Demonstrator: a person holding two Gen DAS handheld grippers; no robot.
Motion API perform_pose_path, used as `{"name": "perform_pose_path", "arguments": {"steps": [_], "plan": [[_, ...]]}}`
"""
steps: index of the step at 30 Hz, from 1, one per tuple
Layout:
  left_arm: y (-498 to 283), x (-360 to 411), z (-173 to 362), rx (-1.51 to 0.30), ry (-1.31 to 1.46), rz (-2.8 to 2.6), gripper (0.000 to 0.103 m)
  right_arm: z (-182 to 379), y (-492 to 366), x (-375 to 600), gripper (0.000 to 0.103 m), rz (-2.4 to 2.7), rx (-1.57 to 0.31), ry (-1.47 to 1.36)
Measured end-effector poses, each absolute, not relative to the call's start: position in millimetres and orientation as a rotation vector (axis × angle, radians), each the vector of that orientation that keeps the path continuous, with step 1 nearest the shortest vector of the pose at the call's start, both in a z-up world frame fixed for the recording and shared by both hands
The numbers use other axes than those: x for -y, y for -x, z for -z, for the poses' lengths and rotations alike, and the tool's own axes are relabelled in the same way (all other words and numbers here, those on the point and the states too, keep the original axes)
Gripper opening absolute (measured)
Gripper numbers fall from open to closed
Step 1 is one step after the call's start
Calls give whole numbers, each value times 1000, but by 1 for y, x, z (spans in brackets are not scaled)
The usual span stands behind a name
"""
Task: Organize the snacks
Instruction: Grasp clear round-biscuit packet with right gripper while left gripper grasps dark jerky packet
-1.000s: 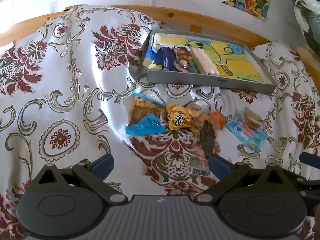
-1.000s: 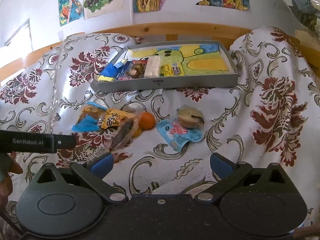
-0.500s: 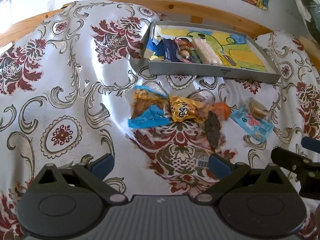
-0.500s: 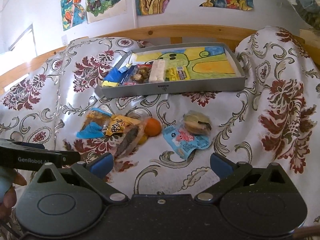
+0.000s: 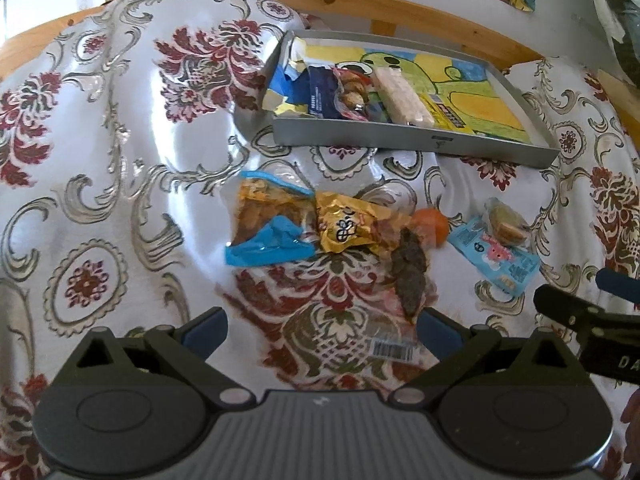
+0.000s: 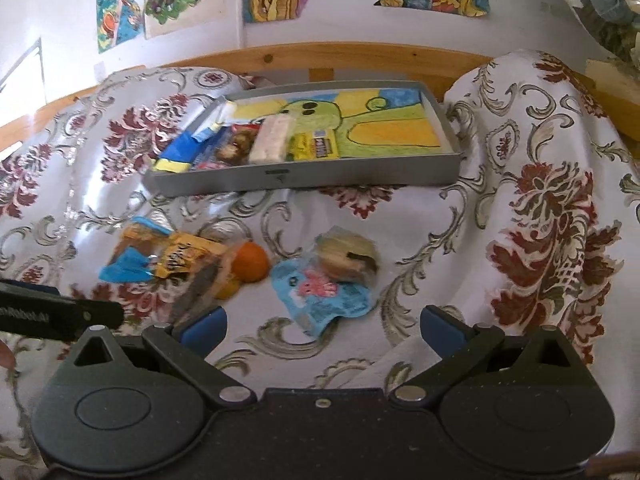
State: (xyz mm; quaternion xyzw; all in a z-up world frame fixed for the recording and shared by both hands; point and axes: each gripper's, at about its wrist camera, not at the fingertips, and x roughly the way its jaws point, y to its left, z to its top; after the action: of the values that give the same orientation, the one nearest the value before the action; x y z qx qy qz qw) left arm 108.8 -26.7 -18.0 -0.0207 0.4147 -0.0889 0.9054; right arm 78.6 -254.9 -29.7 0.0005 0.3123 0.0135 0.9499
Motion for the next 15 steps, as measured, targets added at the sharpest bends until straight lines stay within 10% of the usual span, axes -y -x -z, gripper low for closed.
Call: {"name": "perform_pose_path", "arguments": {"steps": [15], "plan": [[-140,47,32,-845,-22,441,102,55,-140,275,102,-80,-545,40]]}}
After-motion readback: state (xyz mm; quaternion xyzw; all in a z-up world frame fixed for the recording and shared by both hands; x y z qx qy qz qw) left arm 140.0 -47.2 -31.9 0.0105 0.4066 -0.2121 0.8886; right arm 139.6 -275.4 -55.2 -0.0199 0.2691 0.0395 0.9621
